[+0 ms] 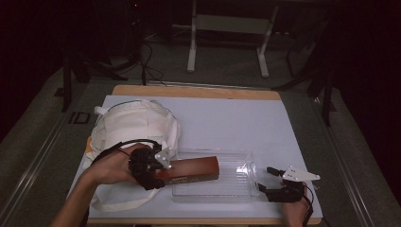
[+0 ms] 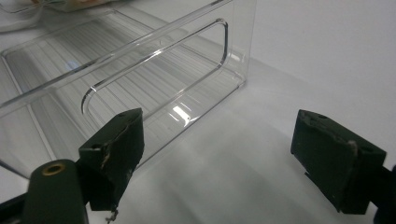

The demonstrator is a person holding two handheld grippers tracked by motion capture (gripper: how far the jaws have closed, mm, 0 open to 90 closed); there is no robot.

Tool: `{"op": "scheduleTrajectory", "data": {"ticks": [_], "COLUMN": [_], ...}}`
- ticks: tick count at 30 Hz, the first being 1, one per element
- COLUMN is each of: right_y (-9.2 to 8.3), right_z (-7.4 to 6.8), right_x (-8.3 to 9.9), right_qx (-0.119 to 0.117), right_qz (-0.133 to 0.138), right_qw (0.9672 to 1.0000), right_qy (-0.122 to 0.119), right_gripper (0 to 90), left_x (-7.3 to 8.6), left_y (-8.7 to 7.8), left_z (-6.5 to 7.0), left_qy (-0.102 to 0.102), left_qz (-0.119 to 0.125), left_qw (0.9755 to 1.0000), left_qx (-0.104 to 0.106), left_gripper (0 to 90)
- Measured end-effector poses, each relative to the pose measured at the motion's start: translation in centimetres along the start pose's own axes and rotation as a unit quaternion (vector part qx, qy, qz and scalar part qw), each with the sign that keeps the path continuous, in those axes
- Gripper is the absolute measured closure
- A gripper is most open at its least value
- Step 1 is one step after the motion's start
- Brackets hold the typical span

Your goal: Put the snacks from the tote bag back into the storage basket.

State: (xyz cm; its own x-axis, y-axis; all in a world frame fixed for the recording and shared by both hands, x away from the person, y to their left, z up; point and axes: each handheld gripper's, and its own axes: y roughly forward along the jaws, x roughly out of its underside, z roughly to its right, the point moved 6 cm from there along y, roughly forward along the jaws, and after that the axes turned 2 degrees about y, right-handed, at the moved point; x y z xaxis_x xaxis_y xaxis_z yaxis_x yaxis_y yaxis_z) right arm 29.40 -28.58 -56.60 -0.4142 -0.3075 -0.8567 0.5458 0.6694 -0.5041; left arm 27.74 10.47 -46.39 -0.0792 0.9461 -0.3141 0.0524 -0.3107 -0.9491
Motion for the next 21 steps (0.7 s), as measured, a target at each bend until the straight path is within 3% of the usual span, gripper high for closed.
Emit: {"op": "scheduleTrajectory", "data": {"ticks": [7, 21], "right_y": [0.0, 0.0], "right_z": [0.0, 0.0], "right_x": [0.0, 0.0], "right_qx": [-0.001, -0.001], "right_qz": [0.001, 0.002], "right_qw": [1.0, 1.0], "right_qy": [0.001, 0.001], "right_gripper": [17.1, 17.1], "left_x": [-0.8, -1.7], "left_y": [0.4, 1.3], "left_z": [0.3, 0.6], "left_qy": [0.024, 0.04], "left_qz": [0.003, -0.007], "left_qw": [0.9997, 0.9991], "left_qx": [0.0, 0.012], "left_gripper": [43.4, 43.4]}}
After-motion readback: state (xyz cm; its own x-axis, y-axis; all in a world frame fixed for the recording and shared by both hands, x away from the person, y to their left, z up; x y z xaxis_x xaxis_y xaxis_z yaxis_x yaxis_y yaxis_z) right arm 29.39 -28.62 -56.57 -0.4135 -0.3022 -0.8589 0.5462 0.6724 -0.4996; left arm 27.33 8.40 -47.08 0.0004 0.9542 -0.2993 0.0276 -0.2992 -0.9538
